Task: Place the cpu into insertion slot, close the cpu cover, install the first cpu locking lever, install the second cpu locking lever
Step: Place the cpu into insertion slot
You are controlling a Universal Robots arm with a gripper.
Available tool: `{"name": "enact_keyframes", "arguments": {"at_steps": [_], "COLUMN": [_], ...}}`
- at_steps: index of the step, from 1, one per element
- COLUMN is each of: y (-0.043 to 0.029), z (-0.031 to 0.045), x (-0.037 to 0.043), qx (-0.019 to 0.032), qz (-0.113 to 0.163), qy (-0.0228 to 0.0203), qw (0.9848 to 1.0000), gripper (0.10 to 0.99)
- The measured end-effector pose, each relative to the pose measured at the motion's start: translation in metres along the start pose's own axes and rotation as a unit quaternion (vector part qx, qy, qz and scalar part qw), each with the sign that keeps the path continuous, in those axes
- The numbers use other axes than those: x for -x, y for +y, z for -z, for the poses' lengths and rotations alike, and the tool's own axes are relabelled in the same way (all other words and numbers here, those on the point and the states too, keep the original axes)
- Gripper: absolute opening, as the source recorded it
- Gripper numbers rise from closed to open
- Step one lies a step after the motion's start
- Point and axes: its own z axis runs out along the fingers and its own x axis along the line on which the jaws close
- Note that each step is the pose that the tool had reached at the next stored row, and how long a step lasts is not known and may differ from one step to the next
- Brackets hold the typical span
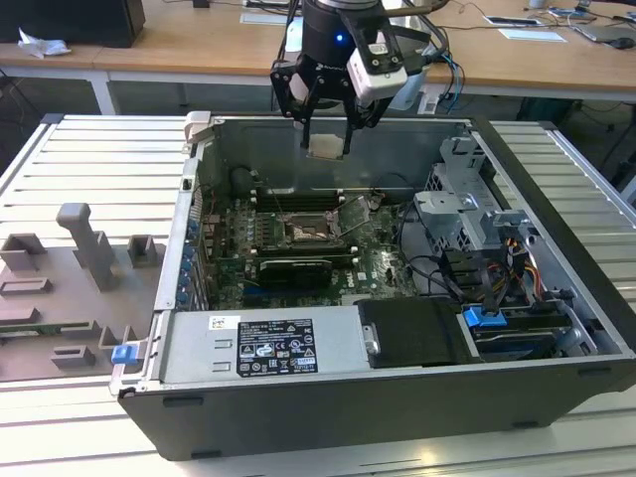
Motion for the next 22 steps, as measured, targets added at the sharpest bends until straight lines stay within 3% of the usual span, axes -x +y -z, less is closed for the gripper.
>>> {"name": "enact_keyframes", "arguments": {"at_steps": [22], "y": [-0.0002], "z": [-0.0009], "x": [-0.0005], "qx": [0.0010], "qz": [-0.053], "qy": [-0.0047], "qw": [0.9986], "gripper": [0.537]}}
